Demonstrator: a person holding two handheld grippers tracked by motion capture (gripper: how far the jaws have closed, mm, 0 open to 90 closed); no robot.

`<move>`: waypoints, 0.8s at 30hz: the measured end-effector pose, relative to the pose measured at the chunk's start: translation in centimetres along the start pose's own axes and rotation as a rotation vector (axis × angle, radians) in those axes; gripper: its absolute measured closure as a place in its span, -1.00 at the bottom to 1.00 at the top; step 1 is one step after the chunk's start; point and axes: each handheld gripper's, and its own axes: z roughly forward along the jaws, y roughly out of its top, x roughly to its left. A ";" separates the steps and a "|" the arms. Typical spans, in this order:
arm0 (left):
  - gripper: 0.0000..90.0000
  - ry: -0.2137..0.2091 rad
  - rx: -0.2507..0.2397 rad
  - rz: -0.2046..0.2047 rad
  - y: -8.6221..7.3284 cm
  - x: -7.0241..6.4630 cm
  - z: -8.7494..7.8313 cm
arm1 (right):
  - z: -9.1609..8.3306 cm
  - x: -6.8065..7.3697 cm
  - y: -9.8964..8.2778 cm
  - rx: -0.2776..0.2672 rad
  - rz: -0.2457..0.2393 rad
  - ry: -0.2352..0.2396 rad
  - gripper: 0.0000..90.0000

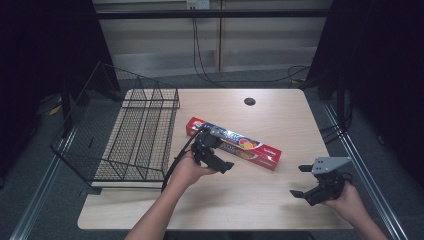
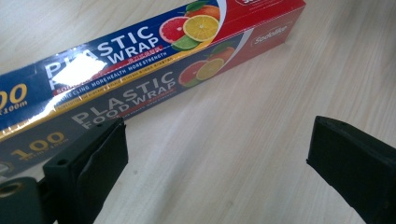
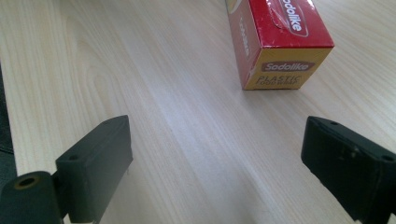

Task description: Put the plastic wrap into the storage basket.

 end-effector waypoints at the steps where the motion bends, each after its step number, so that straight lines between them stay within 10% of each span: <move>1: -0.89 0.003 0.014 0.012 0.3 0.3 0.1 | -0.1 0.1 0.0 0.000 0.000 0.001 -0.81; 24: -0.91 -0.007 0.059 0.021 3.5 3.1 3.3 | 0.1 0.0 -0.1 -0.004 0.008 0.016 -0.81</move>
